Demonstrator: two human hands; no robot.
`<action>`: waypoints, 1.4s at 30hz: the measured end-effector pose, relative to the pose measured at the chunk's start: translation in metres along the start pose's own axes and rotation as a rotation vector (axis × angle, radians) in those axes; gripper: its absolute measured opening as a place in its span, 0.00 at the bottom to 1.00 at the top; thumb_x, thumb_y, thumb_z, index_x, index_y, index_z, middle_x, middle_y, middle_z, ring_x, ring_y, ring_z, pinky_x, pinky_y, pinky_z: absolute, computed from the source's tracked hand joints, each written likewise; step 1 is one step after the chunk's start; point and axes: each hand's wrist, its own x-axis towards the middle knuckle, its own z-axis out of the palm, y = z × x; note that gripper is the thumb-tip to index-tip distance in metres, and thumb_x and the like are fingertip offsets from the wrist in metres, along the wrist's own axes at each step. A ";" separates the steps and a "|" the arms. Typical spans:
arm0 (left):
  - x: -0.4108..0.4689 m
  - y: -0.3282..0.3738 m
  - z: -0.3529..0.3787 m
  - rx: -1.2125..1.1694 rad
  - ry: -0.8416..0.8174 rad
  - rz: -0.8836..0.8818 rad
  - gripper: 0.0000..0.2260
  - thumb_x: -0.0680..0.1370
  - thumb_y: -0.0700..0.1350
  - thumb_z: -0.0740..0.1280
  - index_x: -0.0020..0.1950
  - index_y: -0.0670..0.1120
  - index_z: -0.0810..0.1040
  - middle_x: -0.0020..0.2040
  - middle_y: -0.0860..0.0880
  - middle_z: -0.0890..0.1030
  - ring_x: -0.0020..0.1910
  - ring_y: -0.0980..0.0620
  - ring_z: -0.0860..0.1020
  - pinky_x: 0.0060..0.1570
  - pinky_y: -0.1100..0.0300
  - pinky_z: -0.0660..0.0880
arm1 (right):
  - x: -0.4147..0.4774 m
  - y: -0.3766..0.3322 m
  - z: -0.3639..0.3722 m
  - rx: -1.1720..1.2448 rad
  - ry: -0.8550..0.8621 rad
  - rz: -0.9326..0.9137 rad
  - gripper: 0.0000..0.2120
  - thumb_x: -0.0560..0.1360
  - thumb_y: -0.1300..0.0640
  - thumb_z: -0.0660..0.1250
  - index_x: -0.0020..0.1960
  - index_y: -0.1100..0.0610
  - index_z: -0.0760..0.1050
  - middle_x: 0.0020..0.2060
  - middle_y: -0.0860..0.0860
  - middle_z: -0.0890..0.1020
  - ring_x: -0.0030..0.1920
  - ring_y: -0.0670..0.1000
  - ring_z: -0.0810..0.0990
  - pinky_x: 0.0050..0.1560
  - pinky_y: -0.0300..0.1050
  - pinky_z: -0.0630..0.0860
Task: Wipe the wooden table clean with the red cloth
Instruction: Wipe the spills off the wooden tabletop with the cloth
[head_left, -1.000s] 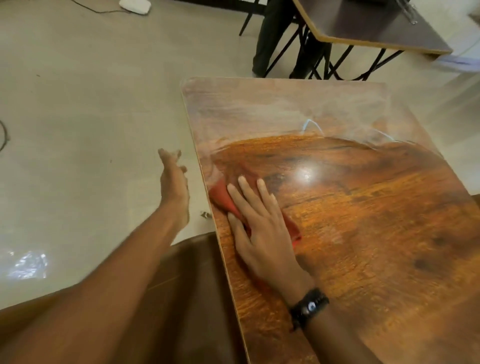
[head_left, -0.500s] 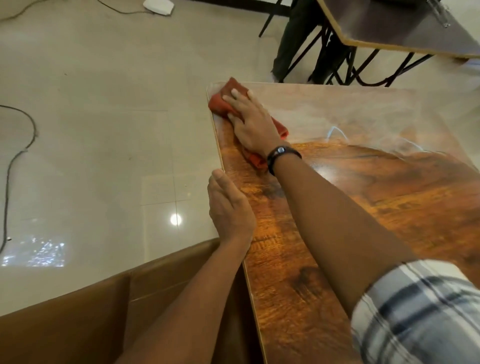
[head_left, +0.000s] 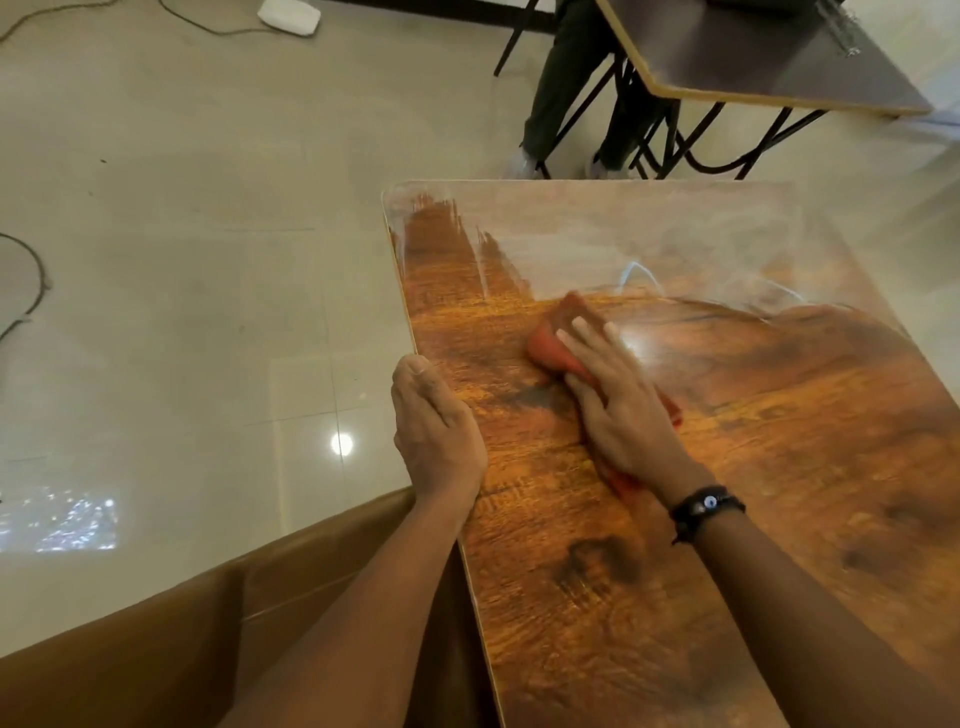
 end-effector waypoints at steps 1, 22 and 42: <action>0.000 0.000 0.001 0.011 -0.008 -0.003 0.37 0.76 0.68 0.37 0.73 0.49 0.67 0.70 0.46 0.75 0.68 0.45 0.74 0.69 0.48 0.67 | 0.014 0.003 -0.003 -0.008 0.032 0.047 0.23 0.83 0.55 0.59 0.77 0.46 0.63 0.78 0.45 0.60 0.80 0.51 0.50 0.79 0.59 0.52; 0.009 -0.004 0.006 -0.001 0.013 -0.228 0.27 0.84 0.59 0.41 0.71 0.45 0.67 0.58 0.48 0.75 0.49 0.55 0.69 0.54 0.58 0.64 | 0.165 -0.043 0.012 -0.110 -0.064 -0.118 0.23 0.84 0.48 0.54 0.79 0.47 0.59 0.80 0.47 0.57 0.80 0.54 0.49 0.79 0.55 0.46; 0.008 -0.006 0.009 0.066 0.010 -0.210 0.21 0.85 0.58 0.42 0.65 0.52 0.69 0.43 0.63 0.67 0.40 0.65 0.68 0.46 0.74 0.64 | 0.209 -0.072 0.028 -0.139 -0.041 -0.066 0.23 0.84 0.48 0.53 0.79 0.46 0.58 0.80 0.48 0.57 0.80 0.55 0.49 0.79 0.58 0.49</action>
